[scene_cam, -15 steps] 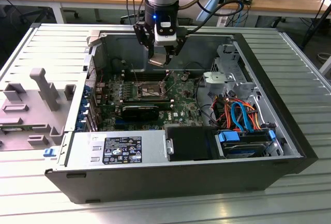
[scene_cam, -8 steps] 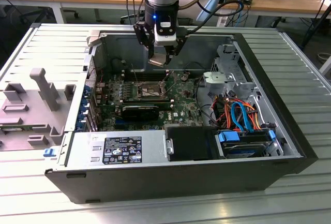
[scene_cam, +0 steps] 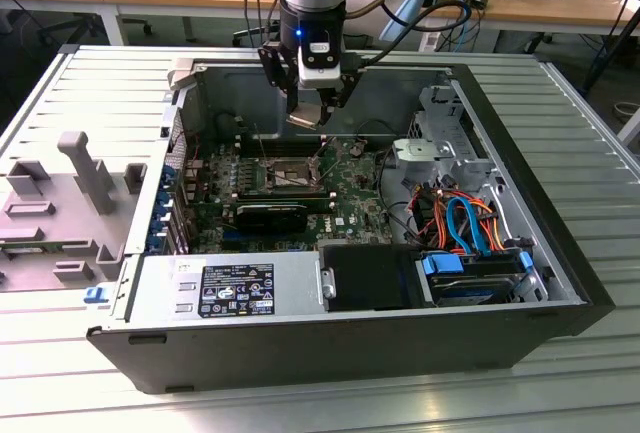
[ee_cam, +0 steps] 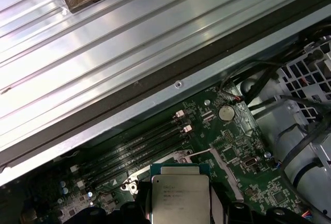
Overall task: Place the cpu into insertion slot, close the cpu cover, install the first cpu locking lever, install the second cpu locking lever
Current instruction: 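Place the cpu into insertion slot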
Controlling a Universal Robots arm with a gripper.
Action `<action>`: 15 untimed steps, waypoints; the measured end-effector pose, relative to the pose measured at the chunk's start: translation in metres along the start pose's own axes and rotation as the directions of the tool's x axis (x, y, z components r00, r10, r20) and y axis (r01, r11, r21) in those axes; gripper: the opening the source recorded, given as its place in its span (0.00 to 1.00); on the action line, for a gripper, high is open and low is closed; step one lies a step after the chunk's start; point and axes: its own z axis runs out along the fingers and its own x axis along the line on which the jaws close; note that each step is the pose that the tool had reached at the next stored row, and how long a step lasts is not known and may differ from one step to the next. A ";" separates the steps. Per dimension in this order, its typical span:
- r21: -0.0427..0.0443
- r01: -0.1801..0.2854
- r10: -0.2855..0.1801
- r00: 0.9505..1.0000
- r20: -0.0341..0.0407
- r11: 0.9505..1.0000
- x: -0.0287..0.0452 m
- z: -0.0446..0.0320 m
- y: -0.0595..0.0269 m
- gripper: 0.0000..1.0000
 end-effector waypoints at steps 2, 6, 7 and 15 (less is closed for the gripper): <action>0.000 -0.001 0.001 1.000 0.000 1.000 0.0000 0.0000 0.0000 0.54; 0.000 -0.004 0.004 1.000 0.000 1.000 0.0000 0.0000 0.0000 0.54; 0.000 -0.005 0.005 1.000 0.000 1.000 0.0000 0.0001 0.0000 0.54; 0.000 -0.009 0.009 1.000 0.001 1.000 0.0000 0.0001 0.0000 0.54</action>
